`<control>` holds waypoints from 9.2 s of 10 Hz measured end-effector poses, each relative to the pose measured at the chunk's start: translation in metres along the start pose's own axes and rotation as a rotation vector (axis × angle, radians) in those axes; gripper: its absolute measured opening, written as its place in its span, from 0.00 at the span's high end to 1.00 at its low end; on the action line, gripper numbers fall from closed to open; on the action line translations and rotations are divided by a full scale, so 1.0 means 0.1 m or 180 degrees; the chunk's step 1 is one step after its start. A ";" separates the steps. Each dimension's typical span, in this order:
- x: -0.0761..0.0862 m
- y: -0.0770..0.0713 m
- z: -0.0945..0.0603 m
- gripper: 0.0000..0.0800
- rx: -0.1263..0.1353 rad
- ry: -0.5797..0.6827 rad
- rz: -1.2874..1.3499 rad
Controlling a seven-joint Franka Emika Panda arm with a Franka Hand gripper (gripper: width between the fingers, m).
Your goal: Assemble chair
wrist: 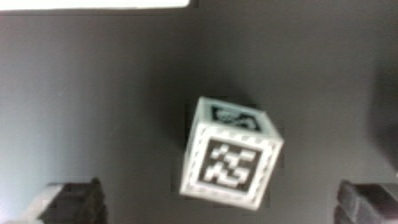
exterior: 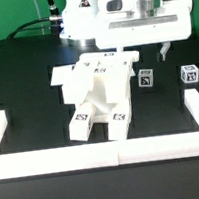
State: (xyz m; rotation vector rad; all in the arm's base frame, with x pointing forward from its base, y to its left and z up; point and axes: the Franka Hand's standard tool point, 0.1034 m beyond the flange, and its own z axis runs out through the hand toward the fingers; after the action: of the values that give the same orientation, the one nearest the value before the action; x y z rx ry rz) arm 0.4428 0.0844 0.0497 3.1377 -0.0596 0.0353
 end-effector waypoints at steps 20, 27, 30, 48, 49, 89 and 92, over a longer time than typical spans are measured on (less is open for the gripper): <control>0.15 -0.55 0.00 0.19 0.0089 -0.0086 -0.0176; 0.08 -0.87 0.06 0.19 0.0109 -0.0095 -0.0122; 0.02 -0.95 0.15 0.19 0.0098 -0.0083 -0.0151; -0.03 -0.69 0.32 0.64 0.0050 -0.0044 -0.0288; 0.01 -0.62 0.15 0.64 0.0071 -0.0103 -0.0316; 1.83 1.07 -0.89 0.64 0.0120 -0.0187 -0.0994; 1.82 1.08 -0.81 0.64 0.0096 -0.0161 -0.0983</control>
Offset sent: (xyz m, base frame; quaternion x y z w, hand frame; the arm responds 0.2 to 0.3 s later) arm 0.0023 0.0069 0.0086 -0.0055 0.0069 0.0346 0.9994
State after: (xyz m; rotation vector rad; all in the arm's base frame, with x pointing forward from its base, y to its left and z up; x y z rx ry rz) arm 0.6192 -0.0303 0.1347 3.1365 0.4277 -0.0446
